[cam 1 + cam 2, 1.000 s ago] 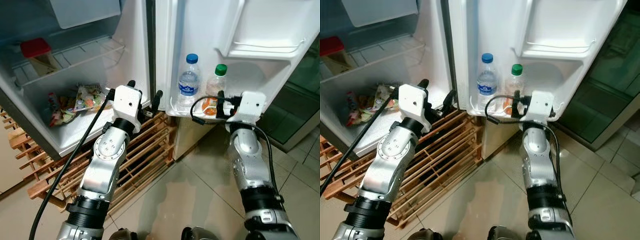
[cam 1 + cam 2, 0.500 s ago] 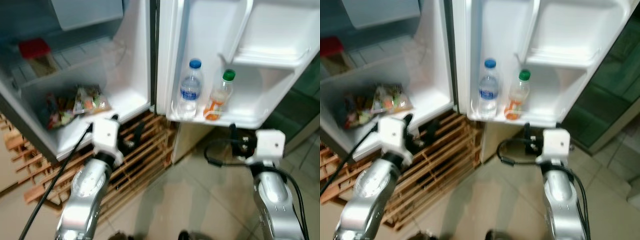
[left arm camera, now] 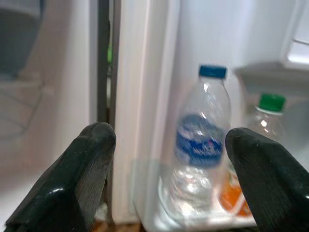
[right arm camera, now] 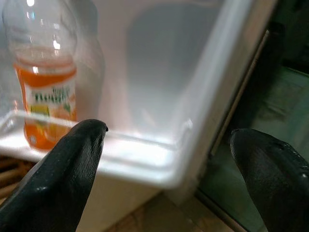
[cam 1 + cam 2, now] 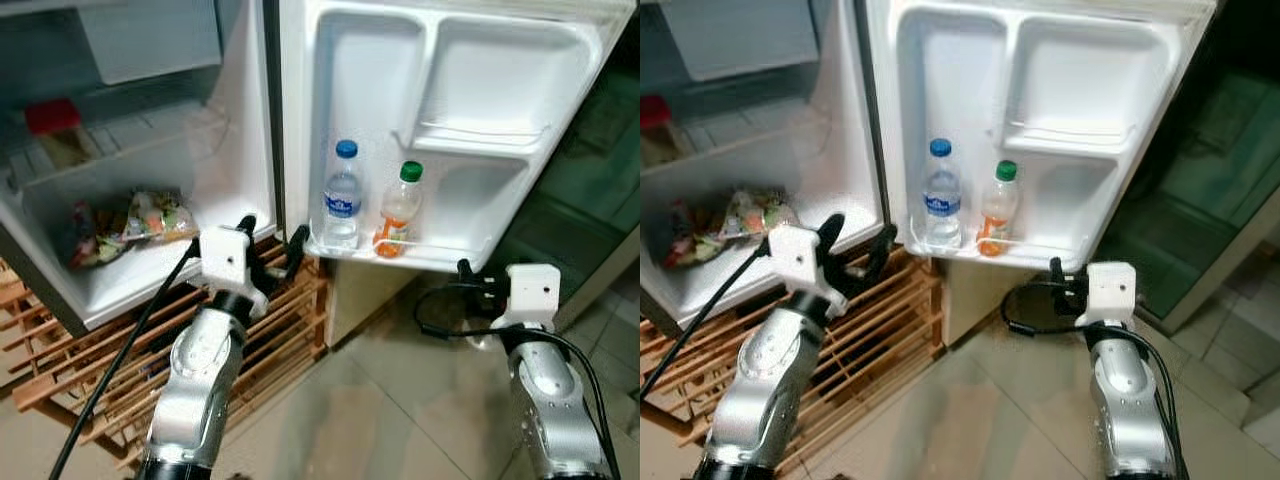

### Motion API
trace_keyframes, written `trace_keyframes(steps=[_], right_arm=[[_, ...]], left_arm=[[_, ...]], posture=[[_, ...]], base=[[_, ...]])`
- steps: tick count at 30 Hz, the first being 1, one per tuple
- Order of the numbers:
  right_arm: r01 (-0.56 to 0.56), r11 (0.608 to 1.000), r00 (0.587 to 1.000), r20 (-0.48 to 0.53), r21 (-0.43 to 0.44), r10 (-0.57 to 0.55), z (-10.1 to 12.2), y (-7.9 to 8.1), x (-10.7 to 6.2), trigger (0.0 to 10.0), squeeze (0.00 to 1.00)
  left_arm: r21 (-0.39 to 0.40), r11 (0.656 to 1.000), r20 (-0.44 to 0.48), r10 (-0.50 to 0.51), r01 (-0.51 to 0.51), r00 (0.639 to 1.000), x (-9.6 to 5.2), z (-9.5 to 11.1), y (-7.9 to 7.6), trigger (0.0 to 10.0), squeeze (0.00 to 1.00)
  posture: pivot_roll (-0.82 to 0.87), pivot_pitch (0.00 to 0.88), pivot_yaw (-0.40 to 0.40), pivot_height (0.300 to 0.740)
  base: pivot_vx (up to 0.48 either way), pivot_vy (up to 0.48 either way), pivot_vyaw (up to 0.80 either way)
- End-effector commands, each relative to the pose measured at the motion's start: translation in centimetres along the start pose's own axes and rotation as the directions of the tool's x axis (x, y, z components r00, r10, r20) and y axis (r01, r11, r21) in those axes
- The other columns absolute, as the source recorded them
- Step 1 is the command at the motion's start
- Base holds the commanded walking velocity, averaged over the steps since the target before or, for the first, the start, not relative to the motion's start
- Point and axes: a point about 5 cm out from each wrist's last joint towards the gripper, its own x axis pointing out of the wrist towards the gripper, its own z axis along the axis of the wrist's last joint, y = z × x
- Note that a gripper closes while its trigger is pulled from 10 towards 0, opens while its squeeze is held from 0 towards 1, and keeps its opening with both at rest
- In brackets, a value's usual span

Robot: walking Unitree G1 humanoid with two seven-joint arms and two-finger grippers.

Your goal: Restocking fridge

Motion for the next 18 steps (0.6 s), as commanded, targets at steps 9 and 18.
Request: trace_keyframes(steps=[9, 18], right_arm=[[-0.170, 0.985, 0.985, 0.031, 0.005, 0.170, -0.3, 1.0, -2.0, 10.0, 0.00], [0.036, 0.980, 0.921, -0.373, -0.197, -0.109, -8.1, -5.4, -4.1, 10.0, 0.00]], left_arm=[[0.011, 1.000, 0.022, -0.001, 0.001, 1.000, -0.3, -0.1, 0.5, 10.0, 0.00], [0.019, 0.992, -0.194, 0.126, -0.125, 0.973, -1.0, -3.8, 2.6, 10.0, 0.00]], posture=[[-0.11, 0.000, -0.036, 0.740], [-0.12, 0.000, -0.005, 0.740]], base=[[0.000, -0.458, 0.00], [0.000, -0.084, 0.00]])
